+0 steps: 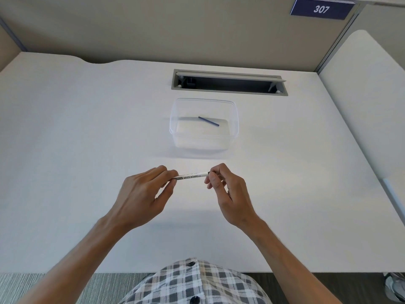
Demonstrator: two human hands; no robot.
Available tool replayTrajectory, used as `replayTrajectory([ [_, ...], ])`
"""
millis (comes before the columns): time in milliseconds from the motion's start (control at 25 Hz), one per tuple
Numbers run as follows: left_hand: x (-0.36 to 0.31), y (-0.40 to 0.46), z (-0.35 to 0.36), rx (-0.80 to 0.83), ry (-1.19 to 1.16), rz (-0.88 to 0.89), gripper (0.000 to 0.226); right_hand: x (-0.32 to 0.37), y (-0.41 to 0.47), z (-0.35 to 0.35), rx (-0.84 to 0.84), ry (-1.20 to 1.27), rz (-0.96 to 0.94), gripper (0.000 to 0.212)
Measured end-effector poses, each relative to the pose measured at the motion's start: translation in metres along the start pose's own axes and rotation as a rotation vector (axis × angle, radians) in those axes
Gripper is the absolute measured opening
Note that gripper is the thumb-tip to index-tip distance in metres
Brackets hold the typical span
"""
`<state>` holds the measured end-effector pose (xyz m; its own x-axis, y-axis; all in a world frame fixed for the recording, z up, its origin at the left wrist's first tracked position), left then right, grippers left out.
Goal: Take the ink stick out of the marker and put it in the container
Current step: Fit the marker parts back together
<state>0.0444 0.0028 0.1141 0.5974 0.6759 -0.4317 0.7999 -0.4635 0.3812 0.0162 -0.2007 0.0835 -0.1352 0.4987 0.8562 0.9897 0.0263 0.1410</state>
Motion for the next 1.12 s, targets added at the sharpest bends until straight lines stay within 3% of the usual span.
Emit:
replayTrajectory([
  [440, -0.002, 0.009, -0.006, -0.024, -0.098, 0.011, 0.019, 0.012, 0.0, -0.007, 0.062, -0.02, -0.123, 0.024],
  [760, -0.009, 0.003, -0.017, -0.143, 0.05, 0.135, 0.016, 0.02, -0.002, -0.001, 0.082, 0.309, 0.05, 0.035],
  [1000, -0.015, 0.001, -0.019, -0.234, 0.295, 0.277, 0.01, 0.03, 0.006, 0.002, 0.042, 0.395, 0.173, 0.05],
  [1120, -0.014, 0.004, -0.016, -0.205, 0.279, 0.281, 0.013, 0.031, 0.005, 0.003, 0.018, 0.424, 0.253, 0.057],
])
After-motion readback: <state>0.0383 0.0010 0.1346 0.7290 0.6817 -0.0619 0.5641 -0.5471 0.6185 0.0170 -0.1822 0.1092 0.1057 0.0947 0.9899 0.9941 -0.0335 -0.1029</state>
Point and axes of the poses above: each hand's wrist, its own y-axis towards the middle knuckle, its own z-axis out of the palm, x = y × z, the point moved 4 cm from there along y, towards the middle knuckle, and after that the axes turned 4 degrees about -z, right-handed, at the moved point
